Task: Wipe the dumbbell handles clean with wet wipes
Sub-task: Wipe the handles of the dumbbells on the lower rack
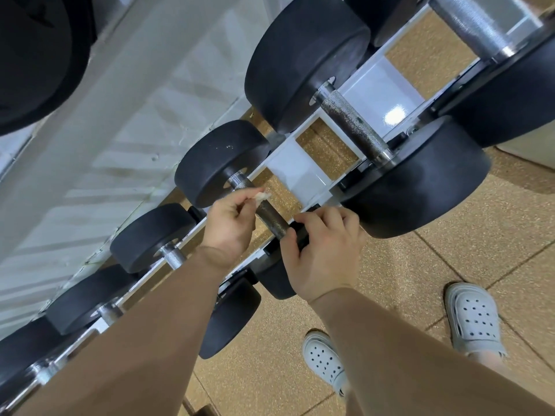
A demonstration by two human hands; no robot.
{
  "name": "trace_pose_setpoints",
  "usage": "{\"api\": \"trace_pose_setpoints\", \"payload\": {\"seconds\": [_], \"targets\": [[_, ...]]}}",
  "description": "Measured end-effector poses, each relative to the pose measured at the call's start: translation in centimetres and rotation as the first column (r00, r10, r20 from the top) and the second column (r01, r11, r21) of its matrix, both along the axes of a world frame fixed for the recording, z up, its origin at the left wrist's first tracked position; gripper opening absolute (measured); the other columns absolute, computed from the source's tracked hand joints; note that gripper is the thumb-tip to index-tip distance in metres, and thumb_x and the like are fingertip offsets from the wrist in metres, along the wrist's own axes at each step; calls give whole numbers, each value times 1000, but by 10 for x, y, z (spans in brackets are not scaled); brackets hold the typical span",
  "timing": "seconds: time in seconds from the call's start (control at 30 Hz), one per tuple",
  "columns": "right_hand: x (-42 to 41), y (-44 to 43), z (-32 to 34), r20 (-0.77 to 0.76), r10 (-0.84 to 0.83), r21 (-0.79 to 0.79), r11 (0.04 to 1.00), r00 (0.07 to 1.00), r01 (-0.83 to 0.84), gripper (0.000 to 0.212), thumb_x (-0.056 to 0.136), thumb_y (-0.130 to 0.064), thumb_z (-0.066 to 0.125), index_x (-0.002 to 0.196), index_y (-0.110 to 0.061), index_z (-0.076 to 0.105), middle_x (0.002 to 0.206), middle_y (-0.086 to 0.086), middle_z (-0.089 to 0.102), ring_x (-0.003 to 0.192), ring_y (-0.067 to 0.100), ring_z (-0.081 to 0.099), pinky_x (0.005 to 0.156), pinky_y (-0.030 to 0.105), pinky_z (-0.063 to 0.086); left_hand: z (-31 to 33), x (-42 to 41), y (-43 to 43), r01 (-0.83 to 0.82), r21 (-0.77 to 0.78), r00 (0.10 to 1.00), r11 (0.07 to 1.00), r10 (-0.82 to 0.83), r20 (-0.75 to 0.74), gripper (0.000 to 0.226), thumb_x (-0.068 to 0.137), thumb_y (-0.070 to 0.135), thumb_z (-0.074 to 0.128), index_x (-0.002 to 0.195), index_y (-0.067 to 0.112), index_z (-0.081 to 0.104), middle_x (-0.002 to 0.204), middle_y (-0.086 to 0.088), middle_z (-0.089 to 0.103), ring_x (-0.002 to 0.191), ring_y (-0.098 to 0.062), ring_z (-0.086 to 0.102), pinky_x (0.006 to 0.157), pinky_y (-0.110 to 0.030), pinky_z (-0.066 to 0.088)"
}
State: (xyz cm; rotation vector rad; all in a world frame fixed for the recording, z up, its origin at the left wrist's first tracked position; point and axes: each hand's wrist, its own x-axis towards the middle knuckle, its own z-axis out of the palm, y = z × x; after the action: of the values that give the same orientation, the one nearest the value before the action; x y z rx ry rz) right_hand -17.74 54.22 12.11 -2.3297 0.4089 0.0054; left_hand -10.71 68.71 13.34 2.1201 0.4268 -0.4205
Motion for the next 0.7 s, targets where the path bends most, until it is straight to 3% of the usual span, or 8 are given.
{"api": "trace_pose_setpoints", "payload": {"seconds": [0.13, 0.23, 0.33, 0.4, 0.47, 0.57, 0.63, 0.7], "targets": [[0, 0, 0, 3, 2, 9, 1000, 1000, -2, 35, 82, -43, 53, 97, -22, 75, 96, -2, 60, 111, 30, 48, 92, 50, 38, -6, -1, 1, -203, -135, 979, 970, 204, -7, 19, 95, 13, 71, 110, 22, 77, 60, -5, 52, 50, -10, 48, 47, -21, 41], [0, 0, 0, 12, 1, 10, 1000, 1000, -1, 35, 82, -43, 53, 97, -22, 75, 95, -2, 60, 110, 30, 48, 92, 49, 39, -9, -3, 4, -208, -136, 975, 969, 216, 48, 22, 88, 12, 78, 103, 29, 78, 67, -6, 49, 55, -9, 44, 55, -20, 45], [1, 0, 0, 18, 1, 15, 1000, 1000, -1, 35, 82, -43, 53, 97, -21, 76, 95, -2, 60, 110, 30, 48, 92, 49, 39, -12, -1, 7, -99, 81, 968, 992, 77, 239, 19, 83, 13, 82, 95, 27, 78, 74, 3, 60, 63, -1, 50, 67, -16, 48], [1, 0, 0, 17, 2, 14, 1000, 1000, -3, 35, 82, -43, 53, 97, -22, 76, 95, -2, 60, 110, 30, 47, 91, 48, 39, -15, -1, 8, 12, 257, 933, 966, -103, 344, 10, 83, 14, 82, 90, 21, 80, 84, 0, 66, 74, 2, 56, 71, -16, 49], [1, 0, 0, 18, 3, 10, 1000, 1000, -3, 34, 82, -44, 54, 97, -22, 75, 96, -2, 60, 110, 30, 47, 92, 48, 38, -16, -4, 8, 140, 339, 892, 930, -267, 364, 2, 87, 15, 79, 87, 17, 80, 84, 0, 65, 78, -2, 57, 70, -18, 49], [0, 0, 0, 24, 2, 4, 1000, 1000, -2, 33, 81, -43, 54, 96, -22, 75, 96, -2, 61, 110, 30, 47, 92, 47, 37, -21, -12, 9, 274, 382, 856, 882, -405, 321, 10, 93, 16, 72, 99, 16, 80, 84, 2, 66, 77, -9, 59, 71, -27, 52], [1, 0, -1, 27, 3, 2, 1000, 1000, -3, 33, 81, -43, 54, 96, -22, 75, 96, -2, 61, 110, 30, 47, 92, 48, 38, -20, -12, 8, 236, 302, 898, 924, -326, 295, 15, 95, 14, 70, 105, 19, 79, 88, 5, 70, 81, -8, 64, 76, -27, 55], [1, 0, -2, 33, 4, 8, 1000, 999, -4, 33, 81, -43, 55, 96, -22, 75, 95, -2, 61, 109, 30, 47, 91, 50, 40, -20, -8, 4, 103, 169, 966, 980, -139, 217, 19, 96, 15, 68, 110, 23, 78, 90, 7, 73, 83, -5, 67, 81, -19, 53]]}}
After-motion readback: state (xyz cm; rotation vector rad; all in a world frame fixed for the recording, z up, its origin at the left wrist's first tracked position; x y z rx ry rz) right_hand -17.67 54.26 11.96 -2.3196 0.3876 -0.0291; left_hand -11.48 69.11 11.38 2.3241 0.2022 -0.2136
